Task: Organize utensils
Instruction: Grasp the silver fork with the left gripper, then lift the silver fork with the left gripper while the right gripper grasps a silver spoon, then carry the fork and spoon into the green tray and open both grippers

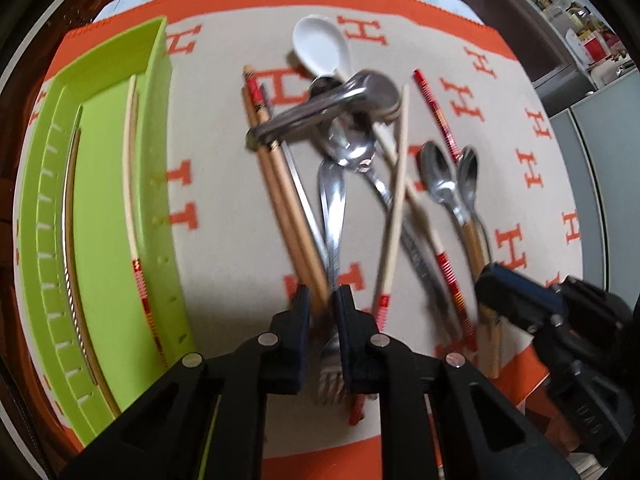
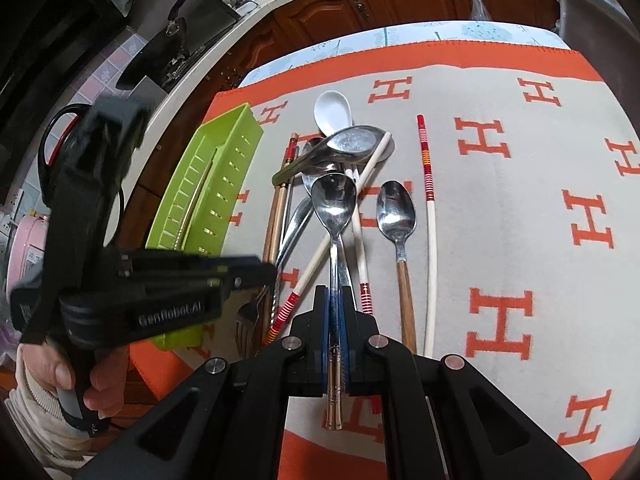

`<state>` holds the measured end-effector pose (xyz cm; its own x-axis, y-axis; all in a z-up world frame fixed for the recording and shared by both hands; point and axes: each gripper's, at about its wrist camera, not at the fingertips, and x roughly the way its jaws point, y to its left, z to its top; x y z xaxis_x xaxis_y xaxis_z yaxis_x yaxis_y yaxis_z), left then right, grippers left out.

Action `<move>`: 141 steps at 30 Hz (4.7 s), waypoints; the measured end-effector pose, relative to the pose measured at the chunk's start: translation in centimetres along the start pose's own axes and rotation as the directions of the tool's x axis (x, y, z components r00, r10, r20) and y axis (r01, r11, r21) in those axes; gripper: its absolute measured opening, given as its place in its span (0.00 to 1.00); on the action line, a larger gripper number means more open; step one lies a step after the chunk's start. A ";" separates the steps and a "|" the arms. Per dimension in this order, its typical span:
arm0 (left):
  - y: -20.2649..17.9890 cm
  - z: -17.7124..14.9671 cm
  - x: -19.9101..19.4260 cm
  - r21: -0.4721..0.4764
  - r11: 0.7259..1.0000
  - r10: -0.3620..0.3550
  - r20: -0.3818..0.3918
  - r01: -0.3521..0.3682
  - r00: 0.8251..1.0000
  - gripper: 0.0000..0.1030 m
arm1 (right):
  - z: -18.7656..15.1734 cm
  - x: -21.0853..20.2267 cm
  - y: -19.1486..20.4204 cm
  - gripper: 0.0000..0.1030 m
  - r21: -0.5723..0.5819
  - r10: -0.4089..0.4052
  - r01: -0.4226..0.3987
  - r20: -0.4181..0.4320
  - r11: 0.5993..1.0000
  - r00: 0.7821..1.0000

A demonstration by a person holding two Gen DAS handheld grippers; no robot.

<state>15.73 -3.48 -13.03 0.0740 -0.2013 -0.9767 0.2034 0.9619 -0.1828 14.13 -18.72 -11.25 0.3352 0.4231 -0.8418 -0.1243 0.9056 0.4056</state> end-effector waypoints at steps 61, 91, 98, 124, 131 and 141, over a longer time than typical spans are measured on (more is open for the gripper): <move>-0.3 -4.0 -1.8 0.013 0.996 -0.086 -0.002 0.086 0.996 0.16 | -1.1 -1.6 0.0 0.04 0.022 0.034 -0.034 0.011 0.999 0.999; 3.3 -5.4 -3.1 -0.063 0.975 -0.214 0.029 0.215 0.976 0.29 | -1.6 -3.0 2.0 0.04 -0.015 0.067 -0.067 0.012 0.998 0.998; 2.8 -5.3 -1.6 -0.019 0.980 -0.199 0.004 0.199 0.980 0.27 | -1.7 -2.9 1.8 0.04 -0.008 0.073 -0.073 0.006 0.997 0.997; 0.9 -5.0 0.0 0.006 0.994 -0.112 -0.021 0.112 0.993 0.03 | -1.6 -1.9 -0.3 0.04 0.038 0.089 -0.089 -0.003 0.995 0.996; 1.5 -5.8 -2.7 -0.024 0.991 -0.130 0.054 0.132 0.990 0.01 | -1.5 -2.2 0.1 0.04 0.022 0.089 -0.089 -0.001 0.996 0.996; 4.5 -7.1 -7.8 -0.113 0.969 -0.197 0.193 0.221 0.961 0.01 | -1.5 -2.6 2.2 0.04 0.000 0.107 -0.107 -0.012 0.994 0.994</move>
<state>9.12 3.72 -7.07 0.2193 -0.4186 -0.8813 0.1032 0.9081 -0.4057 11.55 -17.80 -8.76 0.3088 0.5181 -0.7976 -0.1598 0.8550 0.4934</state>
